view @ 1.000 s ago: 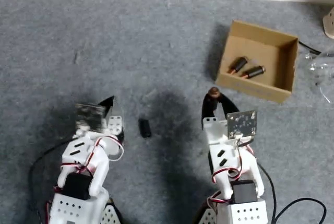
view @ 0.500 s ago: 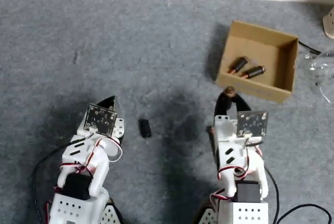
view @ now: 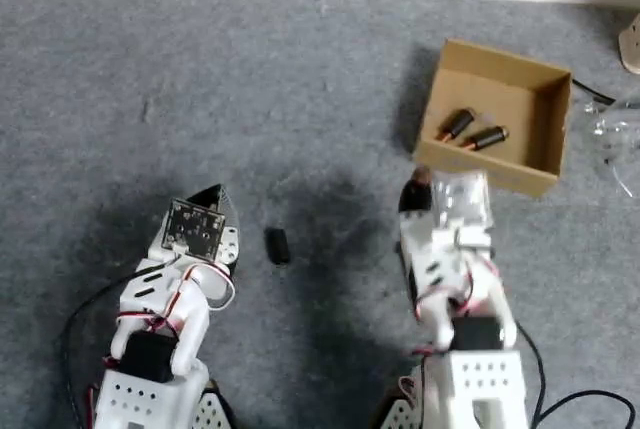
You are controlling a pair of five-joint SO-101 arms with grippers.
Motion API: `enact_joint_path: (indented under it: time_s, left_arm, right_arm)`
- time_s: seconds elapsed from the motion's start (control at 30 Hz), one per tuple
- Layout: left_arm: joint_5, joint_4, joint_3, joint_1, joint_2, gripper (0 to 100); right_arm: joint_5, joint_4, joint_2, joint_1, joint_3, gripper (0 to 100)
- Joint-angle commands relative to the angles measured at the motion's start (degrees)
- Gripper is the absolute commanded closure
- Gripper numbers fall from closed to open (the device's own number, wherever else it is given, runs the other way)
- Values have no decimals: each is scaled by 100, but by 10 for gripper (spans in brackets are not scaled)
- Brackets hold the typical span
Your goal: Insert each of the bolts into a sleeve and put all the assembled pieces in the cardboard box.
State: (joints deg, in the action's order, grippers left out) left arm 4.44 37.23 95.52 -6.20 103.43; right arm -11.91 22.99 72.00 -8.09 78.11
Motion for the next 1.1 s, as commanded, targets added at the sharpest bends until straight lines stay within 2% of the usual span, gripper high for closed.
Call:
enact_joint_path:
  time_s: [0.0,0.17,0.33,0.5,0.6,0.73,0.8,1.07]
  left_arm:
    - [44,-281,66,66,92,993]
    - [44,-466,163,66,92,993]
    - [44,-484,163,66,84,993]
    - [44,-492,163,66,84,993]
    - [44,-492,163,57,92,993]
    - [44,-492,163,57,92,993]
    - [44,-492,163,48,92,993]
    - [44,-492,163,31,92,993]
  right_arm:
    - [9,-321,-2237,321,-2053,995]
    - [1064,-154,-4796,857,-4479,995]
    - [1996,848,-6888,1112,-6949,995]
    - [3569,1763,-8374,1297,-8690,995]
    - [4510,1833,-8963,1385,-9200,995]
    - [6022,1842,-9481,1508,-9332,994]
    - [6541,1842,-9675,1534,-9332,994]
    - [7393,1842,-10185,1754,-9332,994]
